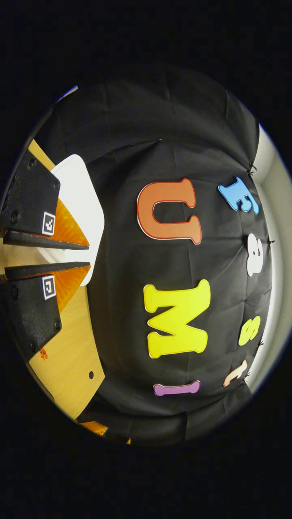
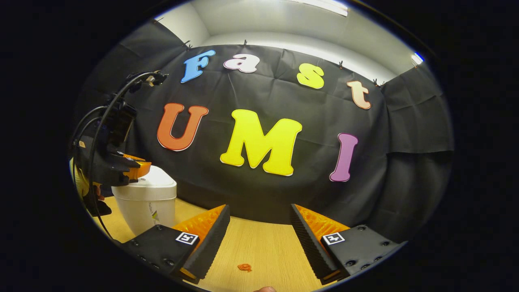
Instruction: Press the lid of the desktop garbage bin to open it, pick up the crumpled paper on the desktop and throw it into the bin, then pick up the pop can on the desktop and drop it into the bin, and finally close the garbage bin lid.
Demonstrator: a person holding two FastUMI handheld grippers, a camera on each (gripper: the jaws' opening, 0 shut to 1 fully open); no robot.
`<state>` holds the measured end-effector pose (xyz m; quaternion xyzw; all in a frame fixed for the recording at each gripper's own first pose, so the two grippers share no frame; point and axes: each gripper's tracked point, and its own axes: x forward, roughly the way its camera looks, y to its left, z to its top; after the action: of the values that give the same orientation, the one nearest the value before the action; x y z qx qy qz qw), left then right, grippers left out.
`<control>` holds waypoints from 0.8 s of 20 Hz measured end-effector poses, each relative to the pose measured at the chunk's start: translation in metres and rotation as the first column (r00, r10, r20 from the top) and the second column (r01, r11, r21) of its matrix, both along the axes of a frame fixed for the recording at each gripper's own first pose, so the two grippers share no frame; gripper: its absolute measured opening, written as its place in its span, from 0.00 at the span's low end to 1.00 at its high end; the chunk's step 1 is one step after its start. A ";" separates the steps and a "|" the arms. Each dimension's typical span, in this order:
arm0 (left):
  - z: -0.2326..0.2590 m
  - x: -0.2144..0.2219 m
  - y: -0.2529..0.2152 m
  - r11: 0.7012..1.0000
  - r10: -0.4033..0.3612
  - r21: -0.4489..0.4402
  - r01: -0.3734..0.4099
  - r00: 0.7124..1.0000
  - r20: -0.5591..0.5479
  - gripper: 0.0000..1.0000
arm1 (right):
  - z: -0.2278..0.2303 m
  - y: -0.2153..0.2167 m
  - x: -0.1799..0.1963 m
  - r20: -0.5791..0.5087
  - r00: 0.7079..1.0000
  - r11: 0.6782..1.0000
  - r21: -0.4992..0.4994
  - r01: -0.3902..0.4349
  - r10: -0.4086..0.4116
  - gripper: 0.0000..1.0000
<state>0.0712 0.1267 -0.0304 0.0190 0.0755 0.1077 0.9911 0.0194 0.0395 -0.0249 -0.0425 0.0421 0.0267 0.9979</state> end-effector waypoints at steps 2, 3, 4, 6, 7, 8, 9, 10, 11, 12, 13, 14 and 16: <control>-0.006 0.004 0.008 1.000 0.019 -0.005 -0.019 1.000 -0.013 0.14 | 0.000 0.000 0.000 -0.001 1.000 1.000 -0.007 -0.002 0.002 0.95; -0.009 0.006 0.010 1.000 0.026 -0.008 -0.027 0.999 -0.024 0.09 | -0.001 0.001 0.000 -0.001 1.000 1.000 -0.010 -0.004 0.004 0.95; -0.014 0.009 0.010 1.000 0.027 -0.014 -0.027 0.999 -0.039 0.07 | -0.001 0.002 0.001 -0.001 1.000 1.000 -0.013 -0.005 0.005 0.95; -0.026 0.013 0.011 0.999 0.021 -0.032 -0.023 0.997 -0.078 0.04 | -0.002 0.002 0.002 -0.002 1.000 1.000 -0.018 -0.009 0.009 0.95; -0.030 0.013 0.011 0.999 0.021 -0.040 -0.025 0.995 -0.094 0.03 | -0.003 0.002 0.001 -0.005 1.000 1.000 -0.020 -0.010 0.010 0.95; -0.031 0.013 0.012 0.999 0.023 -0.046 -0.027 0.995 -0.097 0.03 | -0.003 0.002 0.002 -0.007 1.000 1.000 -0.020 -0.010 0.009 0.95; -0.028 0.016 0.013 0.999 0.021 -0.044 -0.025 0.996 -0.086 0.03 | -0.004 0.002 0.002 -0.007 1.000 1.000 -0.019 -0.011 0.011 0.95; -0.030 0.015 0.013 0.999 0.023 -0.042 -0.027 0.995 -0.092 0.03 | -0.003 0.003 0.003 -0.007 1.000 1.000 -0.018 -0.011 0.011 0.95; -0.035 0.014 0.012 0.998 0.025 -0.052 -0.030 0.994 -0.103 0.03 | -0.004 0.002 0.003 -0.008 1.000 1.000 -0.018 -0.010 0.010 0.95; -0.035 0.012 0.013 0.998 0.024 -0.063 -0.030 0.995 -0.097 0.03 | -0.003 0.002 0.003 -0.008 1.000 1.000 -0.015 -0.010 0.010 0.95; -0.036 0.013 0.012 0.997 0.021 -0.071 -0.027 0.995 -0.097 0.03 | -0.003 0.002 0.004 -0.007 1.000 1.000 -0.011 -0.012 0.012 0.95; -0.041 0.014 0.012 0.997 0.018 -0.067 -0.026 0.993 -0.116 0.03 | -0.002 0.003 0.005 -0.004 1.000 1.000 -0.009 -0.013 0.013 0.95; -0.042 0.012 0.012 0.999 0.018 -0.040 -0.023 0.991 -0.136 0.03 | 0.001 0.005 0.006 0.003 1.000 1.000 -0.004 -0.022 0.022 0.95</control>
<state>0.0828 0.1391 -0.0724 0.0047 0.1451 0.1148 0.9827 0.0252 0.0448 -0.0243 -0.0449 0.0401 0.0376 0.9975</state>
